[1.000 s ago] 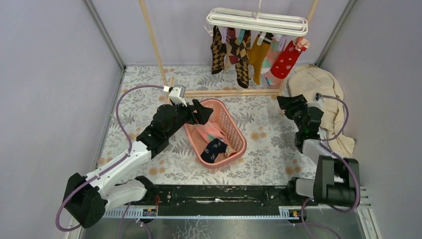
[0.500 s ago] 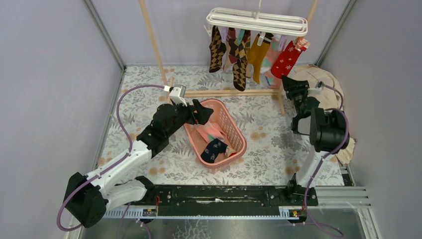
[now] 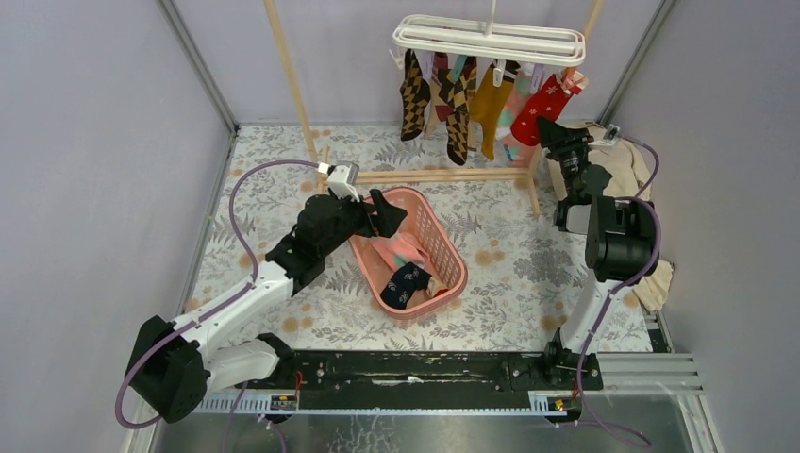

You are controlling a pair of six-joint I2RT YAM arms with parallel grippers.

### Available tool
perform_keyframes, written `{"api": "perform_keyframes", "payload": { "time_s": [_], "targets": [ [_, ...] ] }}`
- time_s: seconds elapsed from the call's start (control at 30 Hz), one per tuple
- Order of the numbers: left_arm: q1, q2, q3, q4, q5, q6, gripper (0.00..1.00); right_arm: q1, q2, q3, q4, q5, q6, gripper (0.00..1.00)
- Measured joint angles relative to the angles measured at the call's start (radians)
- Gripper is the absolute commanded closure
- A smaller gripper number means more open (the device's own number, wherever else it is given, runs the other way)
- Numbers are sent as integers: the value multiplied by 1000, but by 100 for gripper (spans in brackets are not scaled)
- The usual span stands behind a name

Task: Remove the socks clipped to the hanger
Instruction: Remove the sock from the hanger.

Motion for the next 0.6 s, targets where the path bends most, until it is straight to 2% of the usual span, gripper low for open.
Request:
{"api": "perform_keyframes", "payload": {
  "time_s": [0.17, 0.3, 0.37, 0.6],
  "targets": [
    [0, 10, 0, 0, 7, 0, 1, 0, 0, 18, 2, -28, -33, 79],
    [0, 10, 0, 3, 14, -2, 1, -1, -3, 16, 10, -64, -30, 96],
    [0, 12, 0, 3, 19, -5, 1, -1, -12, 3, 11, -74, -25, 100],
    [0, 13, 0, 7, 26, -26, 1, 15, -161, -145, 8, -110, -29, 100]
  ]
}}
